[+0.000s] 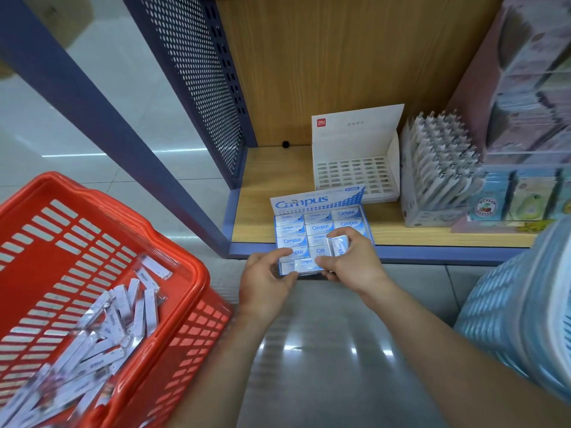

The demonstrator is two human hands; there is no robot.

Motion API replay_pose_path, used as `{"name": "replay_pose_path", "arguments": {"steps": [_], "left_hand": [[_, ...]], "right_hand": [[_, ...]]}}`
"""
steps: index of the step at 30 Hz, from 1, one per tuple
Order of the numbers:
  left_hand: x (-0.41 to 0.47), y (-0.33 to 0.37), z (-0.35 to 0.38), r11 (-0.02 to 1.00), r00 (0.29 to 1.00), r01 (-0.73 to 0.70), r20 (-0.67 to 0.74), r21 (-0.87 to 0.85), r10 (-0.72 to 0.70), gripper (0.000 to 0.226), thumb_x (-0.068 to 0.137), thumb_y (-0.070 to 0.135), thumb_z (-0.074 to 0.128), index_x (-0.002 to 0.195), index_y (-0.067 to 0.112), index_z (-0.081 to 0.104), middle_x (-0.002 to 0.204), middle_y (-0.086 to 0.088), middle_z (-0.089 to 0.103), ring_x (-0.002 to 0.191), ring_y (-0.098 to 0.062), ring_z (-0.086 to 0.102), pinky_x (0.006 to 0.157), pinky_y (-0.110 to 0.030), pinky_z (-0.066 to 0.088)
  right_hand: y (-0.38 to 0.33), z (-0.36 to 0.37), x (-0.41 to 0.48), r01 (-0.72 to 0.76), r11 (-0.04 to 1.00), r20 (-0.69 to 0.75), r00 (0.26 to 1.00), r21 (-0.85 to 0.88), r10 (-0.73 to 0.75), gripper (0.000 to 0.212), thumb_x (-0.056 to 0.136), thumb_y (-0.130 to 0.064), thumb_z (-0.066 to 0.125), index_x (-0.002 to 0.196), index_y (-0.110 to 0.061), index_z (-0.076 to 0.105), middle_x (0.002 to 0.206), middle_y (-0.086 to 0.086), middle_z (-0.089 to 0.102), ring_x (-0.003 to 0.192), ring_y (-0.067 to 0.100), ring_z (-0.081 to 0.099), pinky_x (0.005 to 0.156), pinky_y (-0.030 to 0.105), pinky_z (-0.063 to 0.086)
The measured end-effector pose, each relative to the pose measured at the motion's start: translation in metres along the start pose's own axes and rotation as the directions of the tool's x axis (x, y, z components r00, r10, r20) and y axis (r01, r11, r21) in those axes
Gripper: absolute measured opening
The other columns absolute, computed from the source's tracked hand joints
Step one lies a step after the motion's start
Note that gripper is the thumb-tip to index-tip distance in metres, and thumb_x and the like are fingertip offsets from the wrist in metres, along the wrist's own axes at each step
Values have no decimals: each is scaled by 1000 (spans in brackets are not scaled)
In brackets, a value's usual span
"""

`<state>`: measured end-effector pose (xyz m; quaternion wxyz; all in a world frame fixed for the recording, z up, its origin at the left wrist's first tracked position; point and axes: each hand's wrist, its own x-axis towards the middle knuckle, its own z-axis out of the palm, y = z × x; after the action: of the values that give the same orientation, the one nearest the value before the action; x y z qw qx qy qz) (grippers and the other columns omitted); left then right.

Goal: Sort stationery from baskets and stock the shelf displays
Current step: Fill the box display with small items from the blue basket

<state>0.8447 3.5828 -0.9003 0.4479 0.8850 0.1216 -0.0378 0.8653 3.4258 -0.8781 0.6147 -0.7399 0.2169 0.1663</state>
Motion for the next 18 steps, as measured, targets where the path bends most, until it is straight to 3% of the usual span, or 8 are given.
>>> {"name": "replay_pose_path", "arguments": {"steps": [4, 8, 11, 14, 18], "left_hand": [[1, -7, 1, 999, 999, -36, 30, -1, 36, 45, 71, 9, 82, 108, 32, 71, 98, 5, 51, 91, -15, 59, 92, -23, 47], [3, -8, 4, 999, 999, -41, 18, -22, 41, 40, 70, 12, 85, 104, 30, 73, 97, 8, 51, 87, -13, 58, 86, -15, 46], [5, -10, 5, 999, 999, -52, -9, -9, 52, 36, 72, 15, 84, 104, 28, 74, 100, 5, 52, 84, -6, 57, 82, -9, 44], [4, -12, 11, 996, 995, -92, -36, 5, 92, 38, 70, 13, 85, 105, 26, 75, 102, 5, 48, 85, 4, 53, 82, -2, 39], [5, -17, 19, 986, 984, -163, -72, 35, 165, 41, 67, 9, 86, 104, 24, 76, 113, 2, 46, 105, -17, 55, 98, -24, 45]], "right_hand": [[-3, 10, 11, 24, 983, -2, 1000, -181, -24, 41, 71, -8, 77, 89, -33, 51, 88, 13, 69, 72, 33, 68, 73, 50, 58], [0, 18, 17, 28, 975, -47, 998, -222, -39, 43, 69, -13, 80, 97, -32, 53, 93, 7, 67, 79, 33, 69, 76, 48, 58], [0, 20, 18, 53, 943, -40, 997, -327, -70, 42, 71, -16, 78, 102, -31, 53, 82, 0, 62, 73, 24, 65, 67, 36, 55], [-5, 25, 15, 125, 875, -2, 990, -467, -143, 39, 76, -16, 76, 105, -31, 53, 70, -10, 48, 73, 18, 54, 61, 26, 39], [-2, 27, 13, 130, 894, -16, 988, -428, -151, 37, 76, -16, 77, 103, -28, 53, 71, -8, 50, 69, 17, 52, 58, 27, 39]]}}
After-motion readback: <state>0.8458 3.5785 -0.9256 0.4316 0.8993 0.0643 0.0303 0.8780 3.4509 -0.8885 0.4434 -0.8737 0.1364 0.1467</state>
